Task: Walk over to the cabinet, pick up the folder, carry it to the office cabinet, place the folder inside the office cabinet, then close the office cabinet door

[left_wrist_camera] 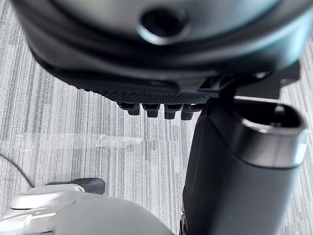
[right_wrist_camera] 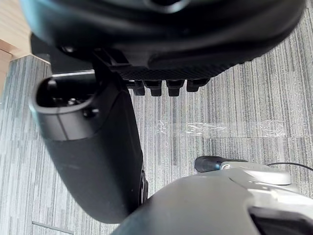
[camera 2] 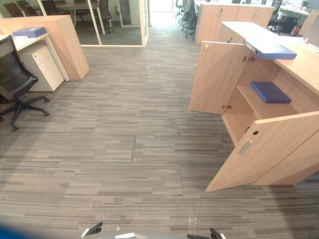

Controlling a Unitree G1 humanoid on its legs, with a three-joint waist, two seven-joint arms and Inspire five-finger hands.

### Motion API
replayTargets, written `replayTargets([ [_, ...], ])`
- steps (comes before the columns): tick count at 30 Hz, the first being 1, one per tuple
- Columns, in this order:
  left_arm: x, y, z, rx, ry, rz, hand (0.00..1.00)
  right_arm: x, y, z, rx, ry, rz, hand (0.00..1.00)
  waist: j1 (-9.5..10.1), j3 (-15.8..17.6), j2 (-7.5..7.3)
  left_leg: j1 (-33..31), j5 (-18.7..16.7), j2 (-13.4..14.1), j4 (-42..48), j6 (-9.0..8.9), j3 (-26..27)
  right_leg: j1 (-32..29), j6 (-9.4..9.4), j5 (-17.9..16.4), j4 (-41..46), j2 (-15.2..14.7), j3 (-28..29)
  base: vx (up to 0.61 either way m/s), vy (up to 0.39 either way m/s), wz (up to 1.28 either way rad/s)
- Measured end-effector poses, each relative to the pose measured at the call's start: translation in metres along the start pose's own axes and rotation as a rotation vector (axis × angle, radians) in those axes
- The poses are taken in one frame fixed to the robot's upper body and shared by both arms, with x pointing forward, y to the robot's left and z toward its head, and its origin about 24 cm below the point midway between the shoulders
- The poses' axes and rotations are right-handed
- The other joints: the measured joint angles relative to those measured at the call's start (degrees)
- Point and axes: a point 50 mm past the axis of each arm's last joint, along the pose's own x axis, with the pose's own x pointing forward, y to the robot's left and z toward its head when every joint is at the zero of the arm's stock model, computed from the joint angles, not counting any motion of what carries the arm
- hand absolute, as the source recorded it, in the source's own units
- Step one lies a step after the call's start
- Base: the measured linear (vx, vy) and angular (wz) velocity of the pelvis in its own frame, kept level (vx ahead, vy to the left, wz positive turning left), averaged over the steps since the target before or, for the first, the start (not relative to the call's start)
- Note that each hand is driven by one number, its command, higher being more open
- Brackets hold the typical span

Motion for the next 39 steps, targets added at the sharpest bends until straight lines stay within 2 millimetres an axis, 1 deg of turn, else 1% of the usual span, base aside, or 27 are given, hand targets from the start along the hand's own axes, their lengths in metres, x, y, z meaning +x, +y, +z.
replayTargets([
  [2, 0.0, 0.001, 0.0, -0.062, 0.004, -0.011, 1.0, 0.0, 0.0, 0.003, 0.0, -0.01, 0.002, 1.0, 0.02, 0.73, 0.02, 0.19, -0.02, 0.04, -0.21, -0.04, 0.11, 0.04, 0.17, -0.01, 0.0, 0.04, -0.01, 0.01, 0.009, -0.04],
  [4, 0.0, 0.001, 0.0, -0.068, 0.003, -0.016, 1.0, 0.001, 0.0, 0.003, -0.001, -0.011, 0.002, 1.0, 0.21, 0.95, -0.04, 0.39, -0.03, 0.04, -0.34, -0.05, 0.14, 0.18, 0.38, -0.04, 0.0, 0.03, -0.07, 0.0, 0.0, 0.0],
  [8, 0.0, 0.001, 0.0, -0.061, 0.002, -0.021, 1.0, 0.001, 0.001, 0.003, -0.007, -0.01, 0.004, 1.0, 0.64, 1.57, -0.05, 1.29, -0.03, 0.02, -0.57, -0.06, 0.2, 0.99, 0.67, -0.1, -0.17, -0.01, -0.17, 0.0, 0.0, 0.0],
  [10, 0.0, 0.001, 0.001, -0.059, -0.002, -0.022, 1.0, 0.001, 0.001, 0.003, -0.008, -0.01, 0.005, 1.0, 0.97, 1.76, -0.28, 1.28, -0.02, 0.01, -0.55, -0.04, 0.25, 0.97, 0.67, -0.1, -0.19, -0.03, -0.2, -0.03, 0.01, -0.02],
  [16, 0.0, 0.001, 0.002, -0.037, -0.017, -0.009, 1.0, 0.001, 0.001, 0.004, -0.007, -0.014, 0.005, 1.0, 1.07, 2.17, -0.55, 1.15, 0.12, 0.11, -0.69, -0.11, 0.09, 0.85, 0.65, -0.1, -0.25, 0.04, -0.55, 0.0, -0.001, 0.01],
  [18, 0.001, 0.002, 0.005, -0.021, -0.03, 0.002, 1.0, 0.001, 0.002, 0.006, -0.008, -0.019, 0.008, 1.0, 1.07, 2.47, -1.0, 0.09, -0.1, 0.14, 0.06, -0.42, -0.1, 0.5, 0.48, -0.21, -0.22, 0.06, -0.82, -0.01, -0.014, 0.08],
  [19, 0.001, 0.004, 0.01, -0.018, -0.049, 0.015, 1.0, 0.002, 0.004, 0.009, -0.007, -0.025, 0.013, 1.0, 1.07, 2.68, -1.39, -1.87, -1.33, 0.21, 2.64, -1.0, -0.35, -0.38, 0.52, -0.52, -0.01, 0.1, -1.33, -0.02, -0.019, 0.13],
  [20, 0.002, 0.005, 0.014, -0.018, -0.062, 0.019, 1.0, 0.002, 0.005, 0.011, -0.006, -0.03, 0.015, 1.0, 1.08, 3.14, -1.51, -2.87, -2.1, 0.34, 4.47, -1.13, -0.53, -0.47, 0.5, -0.53, 0.03, 0.21, -1.57, -0.02, -0.034, 0.13],
  [21, 0.003, 0.006, 0.019, -0.032, -0.082, 0.027, 1.0, 0.003, 0.005, 0.015, 0.005, -0.038, 0.015, 1.0, 1.22, 4.44, -1.54, -4.44, -4.01, 0.91, 8.25, -1.63, -0.67, -0.38, -0.13, -0.98, 0.61, 0.69, -1.95, -0.01, -0.023, 0.09],
  [22, 0.003, 0.006, 0.023, -0.048, -0.102, 0.033, 1.0, 0.003, 0.005, 0.015, 0.023, -0.041, 0.014, 1.0, 1.37, 5.26, -1.64, -5.62, -6.16, 1.66, 12.14, -2.86, -0.73, -0.25, -1.05, -1.74, 1.49, 1.39, -2.27, -0.01, -0.032, 0.08],
  [23, 0.003, 0.007, 0.025, -0.055, -0.113, 0.037, 1.0, 0.003, 0.005, 0.015, 0.039, -0.041, 0.014, 1.0, 1.44, 5.5, -1.7, -6.26, -7.2, 2.11, 14.29, -3.96, -0.75, -0.07, -1.61, -2.47, 1.77, 1.72, -2.43, -0.01, -0.019, 0.13],
  [24, 0.003, 0.01, 0.031, -0.079, -0.14, 0.05, 1.0, 0.003, 0.007, 0.015, 0.052, -0.039, 0.017, 1.0, 1.89, 5.7, -2.18, -10.41, -8.45, 2.92, 23.74, -5.98, 0.24, -0.17, -2.32, -4.19, 3.09, 2.02, -2.69, 0.01, -0.02, 0.06],
  [25, 0.002, 0.01, 0.036, -0.101, -0.162, 0.056, 1.0, 0.003, 0.007, 0.015, 0.057, -0.039, 0.015, 1.0, 2.21, 6.2, -2.29, -13.92, -8.03, 3.38, 31.65, -6.67, 0.85, -0.23, -2.52, -5.23, 4.8, 2.02, -2.51, 0.04, -0.013, -0.01],
  [26, 0.002, 0.009, 0.038, -0.117, -0.175, 0.061, 1.0, 0.003, 0.006, 0.015, 0.059, -0.04, 0.013, 1.0, 2.63, 6.56, -2.3, -16.25, -8.61, 3.92, 36.42, -6.36, 1.61, -0.09, -2.69, -6.25, 6.15, 2.01, -2.2, 0.1, -0.012, -0.12],
  [27, 0.002, 0.01, 0.039, -0.141, -0.188, 0.07, 1.0, 0.003, 0.006, 0.015, 0.066, -0.038, 0.01, 1.0, 2.76, 6.75, -2.32, -18.54, -9.64, 4.56, 41.19, -4.95, 2.32, 0.03, -2.64, -7.6, 7.84, 1.72, -1.88, 0.16, 0.009, -0.19],
  [28, 0.001, 0.01, 0.041, -0.163, -0.199, 0.073, 1.0, 0.003, 0.005, 0.015, 0.07, -0.036, 0.008, 1.0, 2.74, 6.74, -2.54, -20.83, -11.08, 5.22, 43.24, -4.15, 3.25, 0.82, -2.33, -9.52, 9.96, 0.47, -1.24, 0.18, 0.026, -0.18],
  [29, 0.001, 0.01, 0.042, -0.163, -0.204, 0.072, 1.0, 0.003, 0.005, 0.014, 0.075, -0.034, 0.007, 1.0, 2.71, 6.78, -2.57, -21.44, -11.34, 5.23, 42.51, -4.21, 3.3, 1.25, -2.25, -9.99, 10.42, -0.18, -0.98, 0.19, 0.076, -0.22],
  [30, 0.001, 0.01, 0.043, -0.163, -0.207, 0.071, 1.0, 0.003, 0.005, 0.013, 0.085, -0.029, 0.005, 1.0, 2.78, 6.79, -2.55, -22.14, -11.35, 5.12, 40.04, -4.2, 3.31, 1.51, -1.67, -11.0, 11.2, -1.39, -0.32, 0.21, 0.128, -0.3],
  [31, 0.001, 0.01, 0.044, -0.164, -0.216, 0.071, 1.0, 0.003, 0.004, 0.013, 0.084, -0.025, 0.005, 1.0, 2.68, 6.78, -2.52, -23.72, -11.0, 4.9, 34.03, -4.4, 2.68, 2.0, -0.59, -12.59, 11.74, -3.55, 0.75, 0.28, 0.197, -0.37],
  [33, 0.001, 0.01, 0.048, -0.161, -0.232, 0.071, 1.0, 0.003, 0.003, 0.014, 0.084, -0.029, 0.003, 1.0, 2.61, 6.82, -2.45, -25.72, -8.5, 4.73, 26.37, -5.01, 0.92, 2.4, 0.77, -13.76, 11.56, -5.77, 1.76, 0.31, 0.231, -0.28],
  [34, 0.002, 0.009, 0.052, -0.157, -0.243, 0.073, 1.0, 0.003, 0.002, 0.014, 0.085, -0.033, 0.0, 1.0, 2.54, 6.99, -2.21, -27.15, -5.09, 4.92, 19.19, -5.79, -0.95, 3.15, 2.06, -14.93, 11.14, -7.44, 2.22, 0.31, 0.254, -0.18],
  [35, 0.002, 0.009, 0.053, -0.15, -0.249, 0.08, 1.0, 0.003, 0.0, 0.014, 0.083, -0.03, -0.005, 1.0, 2.57, 7.15, -1.87, -27.45, -2.66, 5.52, 13.52, -6.58, -2.12, 4.28, 3.05, -15.75, 10.52, -8.36, 2.48, 0.4, 0.373, -0.2],
  [36, 0.002, 0.009, 0.054, -0.143, -0.253, 0.089, 1.0, 0.003, -0.002, 0.012, 0.079, -0.025, -0.01, 1.0, 2.66, 7.27, -1.1, -27.42, -0.75, 6.51, 9.26, -8.05, -2.69, 5.65, 3.96, -16.69, 9.67, -8.9, 2.79, 0.42, 0.432, -0.27],
  [37, 0.003, 0.008, 0.058, -0.143, -0.26, 0.089, 1.0, 0.003, -0.002, 0.01, 0.076, -0.011, -0.013, 1.0, 2.87, 7.56, -1.18, -27.48, 5.93, 6.6, 12.11, -9.31, -0.3, 7.86, 4.65, -17.72, 9.47, -10.35, 3.16, 0.52, 0.518, -0.4],
  [38, 0.003, 0.011, 0.061, -0.123, -0.269, 0.096, 1.0, 0.003, 0.0, 0.011, 0.073, -0.006, 0.002, 1.0, 2.92, 7.25, -2.14, -27.81, 6.8, 5.6, 15.1, -8.56, 0.22, 7.87, 2.95, -16.41, 10.67, -11.56, 3.97, 0.44, 0.432, -0.4],
  [39, 0.003, 0.012, 0.062, -0.111, -0.271, 0.1, 1.0, 0.003, 0.002, 0.011, 0.075, -0.007, 0.011, 1.0, 2.92, 6.97, -2.57, -27.65, 6.81, 5.21, 15.87, -8.19, 0.27, 7.44, 2.55, -15.3, 11.76, -11.97, 4.23, 0.44, 0.399, -0.46],
])
